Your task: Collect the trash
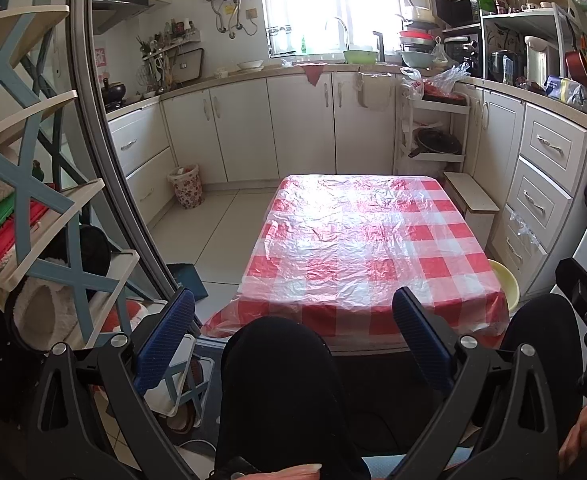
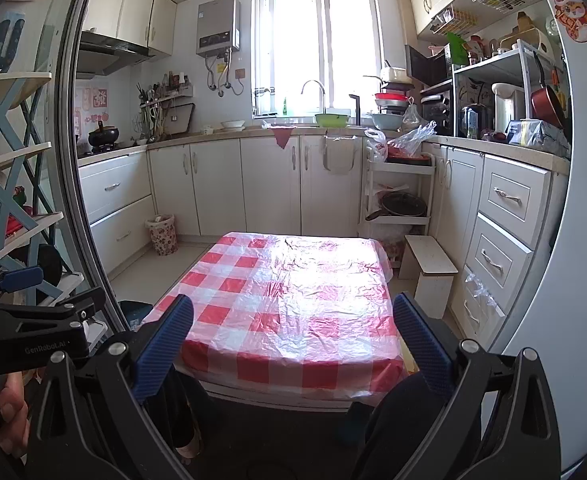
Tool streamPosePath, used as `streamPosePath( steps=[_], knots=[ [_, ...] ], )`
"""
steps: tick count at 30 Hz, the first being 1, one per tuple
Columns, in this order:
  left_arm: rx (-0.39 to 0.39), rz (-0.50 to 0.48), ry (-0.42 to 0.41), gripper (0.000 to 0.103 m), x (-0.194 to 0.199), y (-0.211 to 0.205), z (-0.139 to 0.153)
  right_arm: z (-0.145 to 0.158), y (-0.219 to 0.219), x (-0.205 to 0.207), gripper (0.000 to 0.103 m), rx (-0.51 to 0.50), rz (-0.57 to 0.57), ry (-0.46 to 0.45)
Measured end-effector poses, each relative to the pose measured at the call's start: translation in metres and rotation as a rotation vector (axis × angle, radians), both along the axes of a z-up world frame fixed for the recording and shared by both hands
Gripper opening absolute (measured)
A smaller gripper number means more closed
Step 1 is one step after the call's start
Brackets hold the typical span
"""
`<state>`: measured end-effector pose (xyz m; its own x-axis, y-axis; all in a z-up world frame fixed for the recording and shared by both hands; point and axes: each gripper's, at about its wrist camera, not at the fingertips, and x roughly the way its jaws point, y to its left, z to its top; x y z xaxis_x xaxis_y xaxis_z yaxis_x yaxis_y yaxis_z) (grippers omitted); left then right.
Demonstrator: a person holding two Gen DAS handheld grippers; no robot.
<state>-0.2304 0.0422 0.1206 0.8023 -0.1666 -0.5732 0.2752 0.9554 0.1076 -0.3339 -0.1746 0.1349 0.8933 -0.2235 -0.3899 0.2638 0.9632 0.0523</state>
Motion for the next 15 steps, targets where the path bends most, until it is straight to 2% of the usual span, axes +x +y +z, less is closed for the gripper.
streamPosePath(
  steps=[15],
  knots=[
    [-0.003,0.001,-0.005,0.095,-0.0006,0.0002,-0.0001,0.0009,0.0022,0.0,0.096,-0.005,0.0,-0.003]
  ],
)
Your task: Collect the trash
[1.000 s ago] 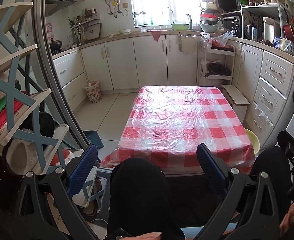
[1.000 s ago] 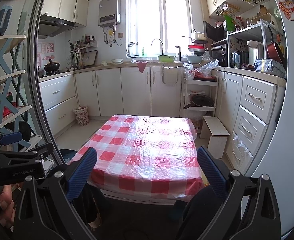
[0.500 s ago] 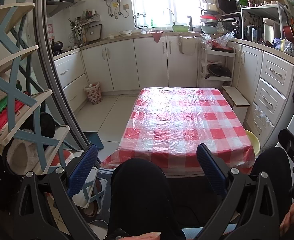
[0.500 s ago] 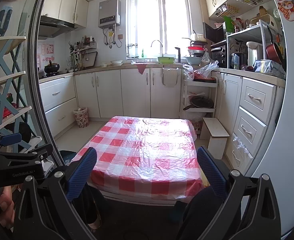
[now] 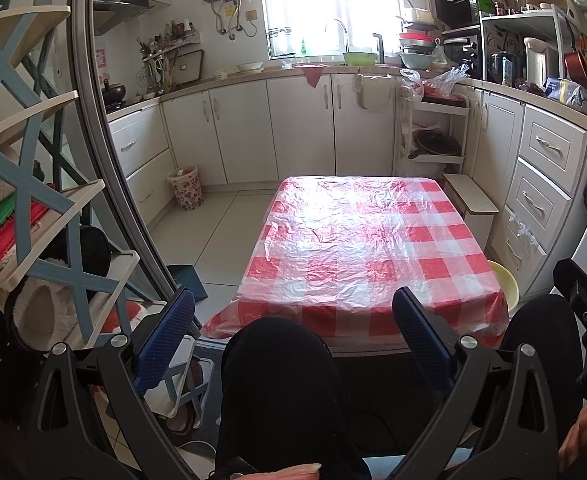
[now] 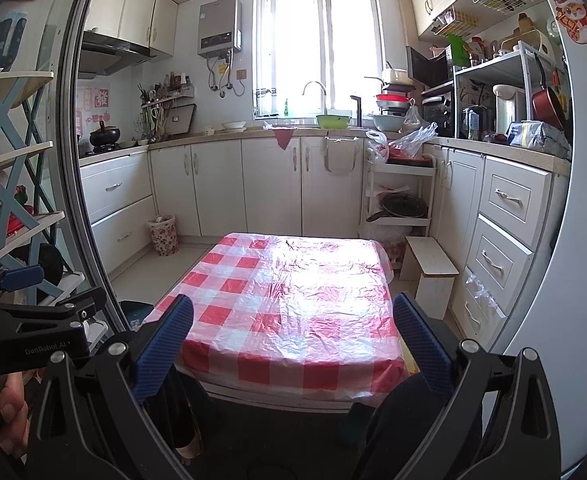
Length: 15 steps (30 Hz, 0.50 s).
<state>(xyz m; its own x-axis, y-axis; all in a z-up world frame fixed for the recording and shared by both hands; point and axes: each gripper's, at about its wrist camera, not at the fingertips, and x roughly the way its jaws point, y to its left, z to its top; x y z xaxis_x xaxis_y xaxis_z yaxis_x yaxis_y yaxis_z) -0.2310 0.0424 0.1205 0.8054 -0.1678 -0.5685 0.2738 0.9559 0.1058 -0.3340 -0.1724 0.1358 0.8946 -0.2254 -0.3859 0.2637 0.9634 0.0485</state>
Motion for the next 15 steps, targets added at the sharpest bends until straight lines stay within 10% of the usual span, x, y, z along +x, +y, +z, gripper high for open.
streamPosePath(
  steps=[15],
  knots=[
    [0.0,0.0,-0.003,0.095,-0.0003,-0.0006,0.0008,0.001,0.0,0.0001,0.096,0.0,-0.001,-0.005]
  ],
)
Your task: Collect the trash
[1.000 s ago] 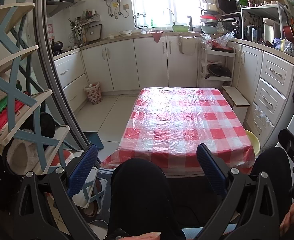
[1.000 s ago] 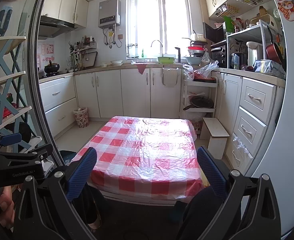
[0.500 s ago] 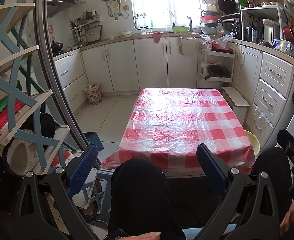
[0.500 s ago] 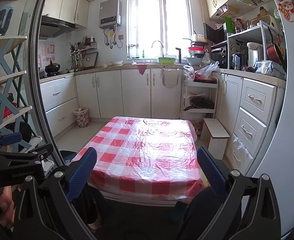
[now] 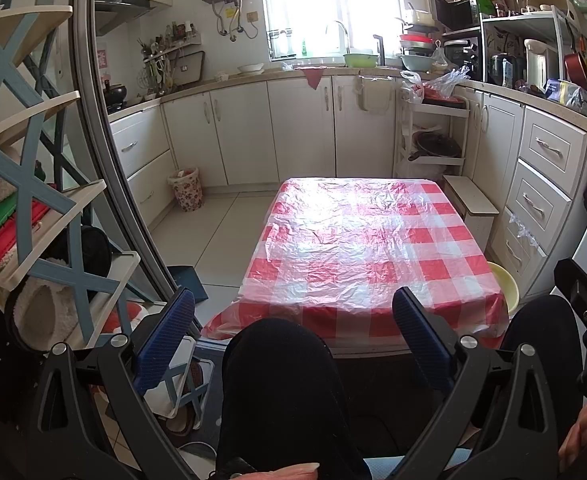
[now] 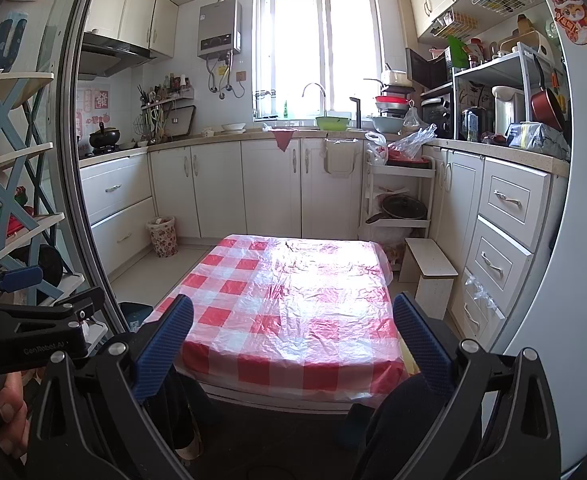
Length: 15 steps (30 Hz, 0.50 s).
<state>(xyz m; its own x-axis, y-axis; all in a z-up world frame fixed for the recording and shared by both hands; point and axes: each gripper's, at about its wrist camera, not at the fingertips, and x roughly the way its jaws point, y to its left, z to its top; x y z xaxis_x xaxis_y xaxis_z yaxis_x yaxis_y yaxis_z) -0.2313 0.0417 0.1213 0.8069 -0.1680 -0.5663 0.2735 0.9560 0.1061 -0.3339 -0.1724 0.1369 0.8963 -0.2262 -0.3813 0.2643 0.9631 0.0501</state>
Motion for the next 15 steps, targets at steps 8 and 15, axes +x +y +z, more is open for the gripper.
streamPosePath(
  steps=[8,15],
  knots=[
    [-0.001,0.001,0.001,0.095,-0.0003,0.0004,0.0002,-0.0019,0.0004,-0.0007,0.096,0.0,0.0,0.002],
    [-0.001,0.0,0.0,0.095,0.0003,0.0009,0.0002,-0.0037,0.0002,-0.0004,0.096,0.0,0.001,0.005]
  ],
)
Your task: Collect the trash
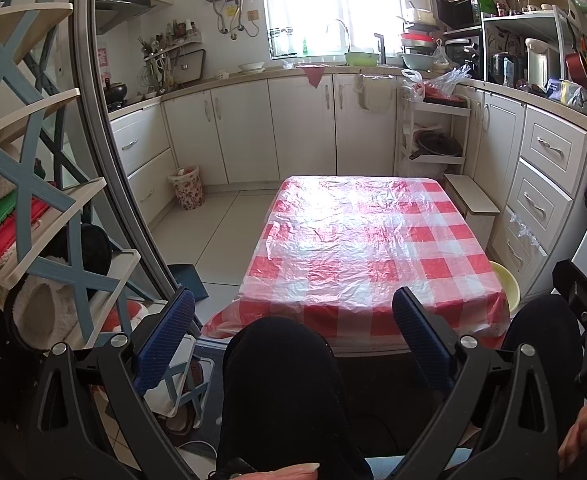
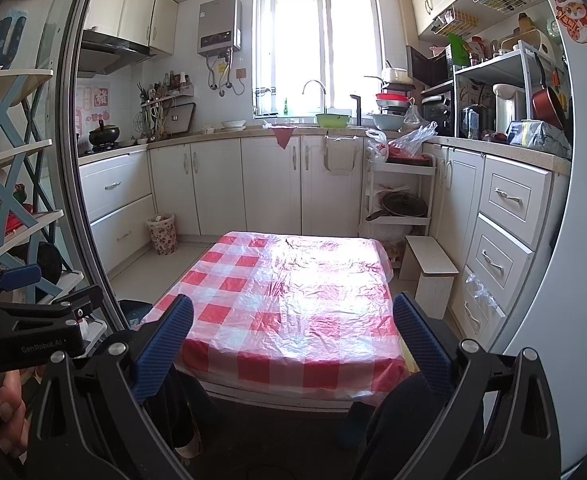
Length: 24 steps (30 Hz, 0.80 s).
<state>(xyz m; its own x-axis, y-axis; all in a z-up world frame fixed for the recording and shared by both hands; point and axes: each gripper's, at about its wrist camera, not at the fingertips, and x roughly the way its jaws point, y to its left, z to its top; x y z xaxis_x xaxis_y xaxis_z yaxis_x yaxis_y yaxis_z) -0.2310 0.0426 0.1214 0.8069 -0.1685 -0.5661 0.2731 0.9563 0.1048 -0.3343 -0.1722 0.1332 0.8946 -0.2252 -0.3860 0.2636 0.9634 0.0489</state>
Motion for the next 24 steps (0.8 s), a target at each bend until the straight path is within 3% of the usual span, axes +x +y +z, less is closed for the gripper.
streamPosePath(
  steps=[24],
  knots=[
    [-0.004,0.003,0.0,0.095,0.0005,0.0018,-0.0013,-0.004,0.0012,0.0008,0.096,-0.001,0.002,0.005]
  ],
)
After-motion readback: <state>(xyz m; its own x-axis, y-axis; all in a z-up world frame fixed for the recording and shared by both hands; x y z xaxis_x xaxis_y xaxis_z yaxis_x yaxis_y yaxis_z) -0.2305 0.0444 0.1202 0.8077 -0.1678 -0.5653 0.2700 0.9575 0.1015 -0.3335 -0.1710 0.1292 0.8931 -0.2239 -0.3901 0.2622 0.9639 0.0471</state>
